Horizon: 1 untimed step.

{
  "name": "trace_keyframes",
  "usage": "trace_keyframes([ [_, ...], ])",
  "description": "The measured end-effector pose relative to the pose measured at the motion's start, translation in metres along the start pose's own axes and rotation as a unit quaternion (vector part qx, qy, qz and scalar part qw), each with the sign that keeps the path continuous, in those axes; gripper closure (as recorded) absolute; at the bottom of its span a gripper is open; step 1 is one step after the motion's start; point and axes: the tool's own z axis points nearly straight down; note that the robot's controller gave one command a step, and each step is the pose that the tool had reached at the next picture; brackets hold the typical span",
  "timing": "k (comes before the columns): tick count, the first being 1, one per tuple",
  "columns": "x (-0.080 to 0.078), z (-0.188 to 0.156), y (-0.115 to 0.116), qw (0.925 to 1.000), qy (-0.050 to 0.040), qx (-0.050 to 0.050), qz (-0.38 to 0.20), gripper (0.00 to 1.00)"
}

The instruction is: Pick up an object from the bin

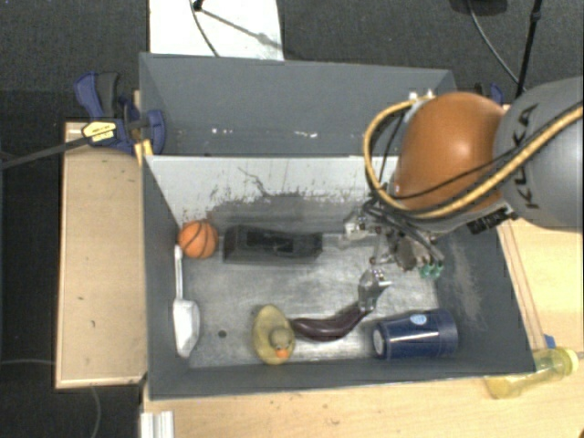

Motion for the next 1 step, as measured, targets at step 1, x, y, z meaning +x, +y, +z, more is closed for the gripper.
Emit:
trace_keyframes([
  [1,0.0396,0.0274,0.0116,0.9885,0.0023,-0.001,-0.151,0.00],
])
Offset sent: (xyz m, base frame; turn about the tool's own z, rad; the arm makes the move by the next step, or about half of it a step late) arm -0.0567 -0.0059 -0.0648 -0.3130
